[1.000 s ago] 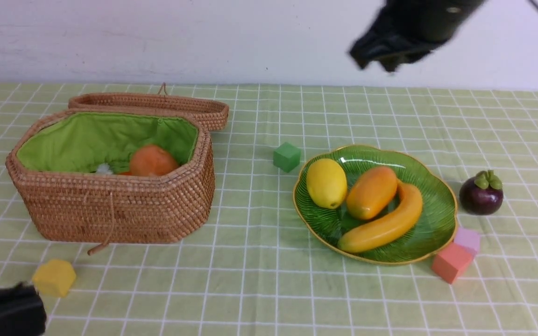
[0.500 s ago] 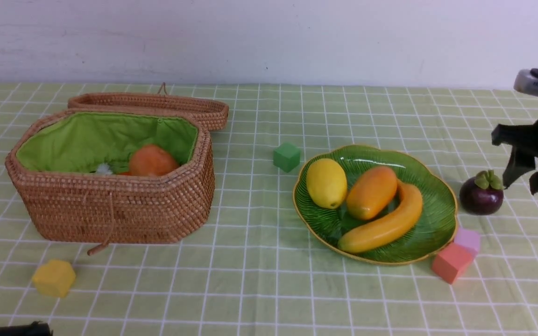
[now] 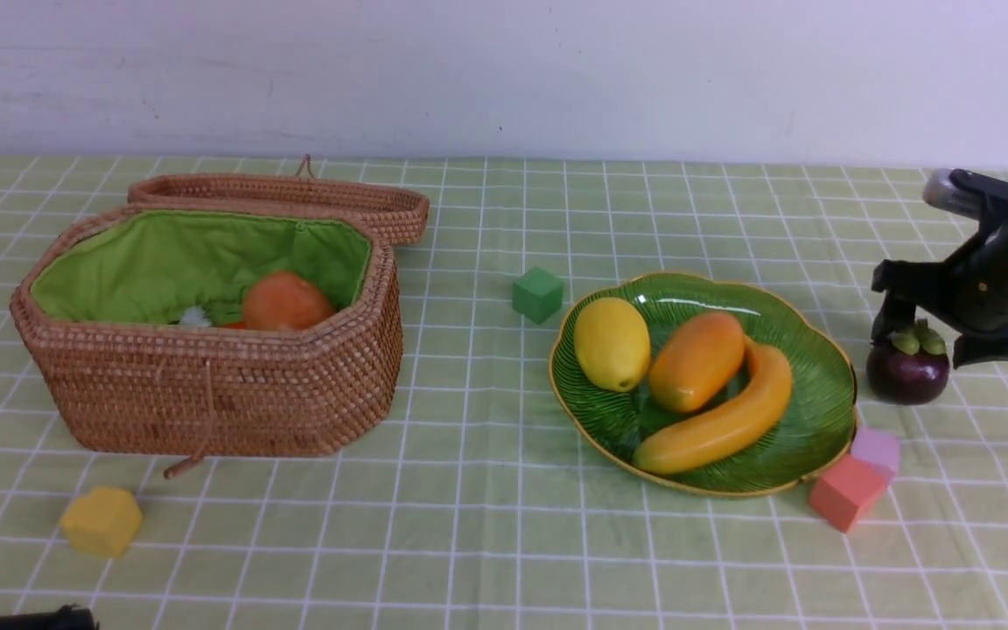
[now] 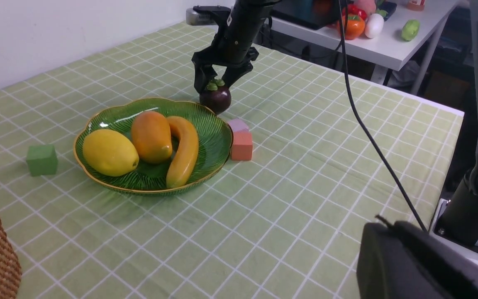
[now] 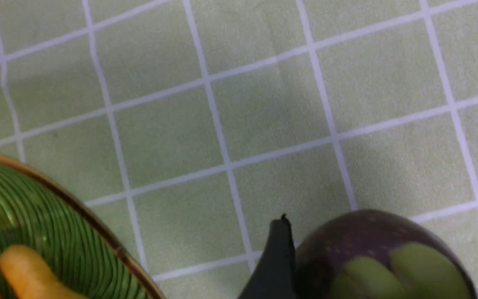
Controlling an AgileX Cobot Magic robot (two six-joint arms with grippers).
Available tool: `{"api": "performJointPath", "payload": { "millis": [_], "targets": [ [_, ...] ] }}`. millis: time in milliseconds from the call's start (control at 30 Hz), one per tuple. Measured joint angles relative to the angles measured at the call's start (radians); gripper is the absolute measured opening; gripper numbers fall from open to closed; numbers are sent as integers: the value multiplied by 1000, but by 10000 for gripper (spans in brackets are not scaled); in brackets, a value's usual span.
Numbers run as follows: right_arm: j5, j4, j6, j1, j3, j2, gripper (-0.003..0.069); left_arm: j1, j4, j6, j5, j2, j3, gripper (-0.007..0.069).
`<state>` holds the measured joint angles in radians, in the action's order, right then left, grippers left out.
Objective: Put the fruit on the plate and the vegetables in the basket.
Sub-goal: Use the right arm to grab a mangosteen and put it into the right plate
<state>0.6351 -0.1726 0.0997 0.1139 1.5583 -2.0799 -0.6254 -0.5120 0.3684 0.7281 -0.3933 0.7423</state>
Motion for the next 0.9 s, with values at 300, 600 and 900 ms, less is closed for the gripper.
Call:
{"api": "performJointPath", "payload": {
  "millis": [300, 600, 900],
  "targets": [
    [-12, -2, 1, 0, 0, -28, 587, 0, 0, -1, 2, 0, 0, -11],
    [23, -20, -15, 0, 0, -28, 562, 0, 0, -1, 2, 0, 0, -10],
    [33, -27, -21, 0, 0, -28, 528, 0, -4, -1, 2, 0, 0, -8]
  ]
}}
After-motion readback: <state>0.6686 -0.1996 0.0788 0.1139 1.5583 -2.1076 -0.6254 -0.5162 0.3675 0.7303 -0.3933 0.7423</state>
